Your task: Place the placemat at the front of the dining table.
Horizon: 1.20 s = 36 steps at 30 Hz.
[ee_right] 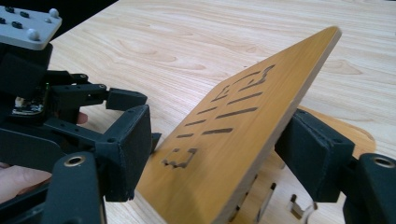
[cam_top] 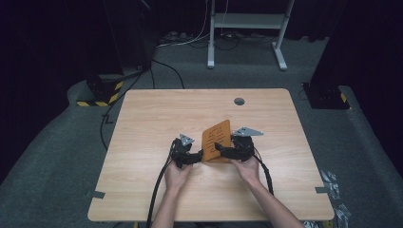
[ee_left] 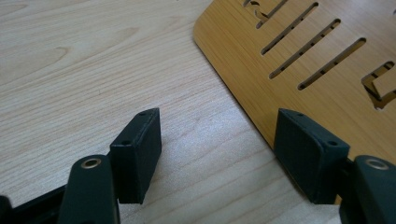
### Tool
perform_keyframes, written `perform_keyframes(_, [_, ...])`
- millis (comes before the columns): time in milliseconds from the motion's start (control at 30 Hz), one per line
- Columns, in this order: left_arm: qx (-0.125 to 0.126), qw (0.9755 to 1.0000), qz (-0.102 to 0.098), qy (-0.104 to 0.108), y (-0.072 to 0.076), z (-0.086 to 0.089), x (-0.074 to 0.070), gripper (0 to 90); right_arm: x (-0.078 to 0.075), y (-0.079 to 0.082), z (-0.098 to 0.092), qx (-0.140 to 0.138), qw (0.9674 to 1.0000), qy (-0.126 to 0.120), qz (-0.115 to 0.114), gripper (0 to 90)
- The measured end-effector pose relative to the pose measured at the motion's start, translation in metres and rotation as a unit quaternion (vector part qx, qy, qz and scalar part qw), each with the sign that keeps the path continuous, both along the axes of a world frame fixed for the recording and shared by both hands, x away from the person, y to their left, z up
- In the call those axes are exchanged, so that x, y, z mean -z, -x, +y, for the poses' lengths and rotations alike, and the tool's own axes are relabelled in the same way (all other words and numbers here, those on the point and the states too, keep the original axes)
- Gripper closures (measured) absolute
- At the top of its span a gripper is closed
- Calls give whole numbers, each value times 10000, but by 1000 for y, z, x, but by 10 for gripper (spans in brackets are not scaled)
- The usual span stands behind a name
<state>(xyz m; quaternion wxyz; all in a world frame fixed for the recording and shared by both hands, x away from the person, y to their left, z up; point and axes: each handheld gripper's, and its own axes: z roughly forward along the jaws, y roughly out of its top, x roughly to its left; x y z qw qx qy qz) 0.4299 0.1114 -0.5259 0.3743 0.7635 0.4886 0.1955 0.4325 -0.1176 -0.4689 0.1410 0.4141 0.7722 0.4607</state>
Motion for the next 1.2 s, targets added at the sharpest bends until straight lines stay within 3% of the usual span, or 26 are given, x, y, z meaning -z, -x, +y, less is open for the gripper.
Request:
perform_keyframes(500, [-4,10000,-6,-51,0,-1,0,322,8,0,18,-79,9999,55,123,335])
perform_keyframes(967, [-10,10000,-18,-75,0,-2,0,323,17,-4,26,38,9992,-136,386,466])
perform_keyframes(1200, [-10,9997,-51,-220,1,-3,0,323,20,-2,33,-133,9992,-43,385,565])
